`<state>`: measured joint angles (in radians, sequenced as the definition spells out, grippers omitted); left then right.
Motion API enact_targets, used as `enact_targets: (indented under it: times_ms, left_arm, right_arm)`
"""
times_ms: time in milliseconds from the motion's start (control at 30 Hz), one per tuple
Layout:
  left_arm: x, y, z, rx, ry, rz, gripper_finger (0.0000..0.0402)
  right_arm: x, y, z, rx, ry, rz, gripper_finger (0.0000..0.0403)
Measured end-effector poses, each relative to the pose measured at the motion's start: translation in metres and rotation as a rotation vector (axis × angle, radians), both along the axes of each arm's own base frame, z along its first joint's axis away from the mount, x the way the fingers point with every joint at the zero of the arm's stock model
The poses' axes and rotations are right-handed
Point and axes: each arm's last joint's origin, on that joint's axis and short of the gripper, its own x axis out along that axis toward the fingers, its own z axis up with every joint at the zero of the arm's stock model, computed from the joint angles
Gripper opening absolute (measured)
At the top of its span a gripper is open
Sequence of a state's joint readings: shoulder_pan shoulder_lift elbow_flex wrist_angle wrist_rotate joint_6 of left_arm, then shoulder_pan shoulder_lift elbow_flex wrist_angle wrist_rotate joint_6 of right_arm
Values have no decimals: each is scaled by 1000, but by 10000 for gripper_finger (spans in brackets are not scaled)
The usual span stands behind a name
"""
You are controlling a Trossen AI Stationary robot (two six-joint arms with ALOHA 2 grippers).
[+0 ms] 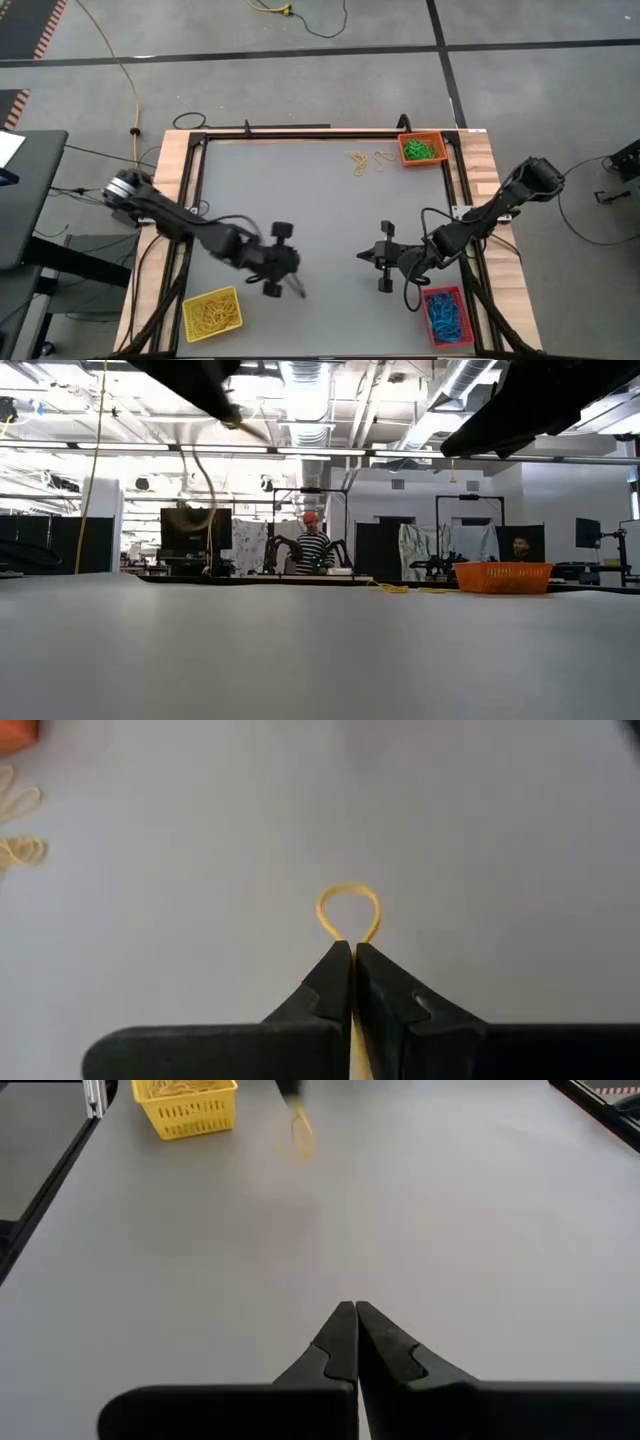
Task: Sort rubber bands into baskets
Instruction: Put the yellow rubber band into the yellow bin
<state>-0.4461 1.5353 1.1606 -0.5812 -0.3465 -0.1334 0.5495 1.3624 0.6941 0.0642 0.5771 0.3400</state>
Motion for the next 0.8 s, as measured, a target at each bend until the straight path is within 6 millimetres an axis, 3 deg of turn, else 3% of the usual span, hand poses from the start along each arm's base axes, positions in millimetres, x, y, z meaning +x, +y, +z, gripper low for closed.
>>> enact_targets:
  times_ms: [333,567,800]
  left_arm:
    - [-79,-35,29,-119,101,2,0]
    - [-114,-60,24,-195,221,39,0]
    - [-137,-80,17,-268,296,93,0]
  right_arm:
    - [0,0,0,2,0,-2,27]
    - [0,-1,0,8,-2,-10,27]
    - [0,-1,0,7,-2,-11,27]
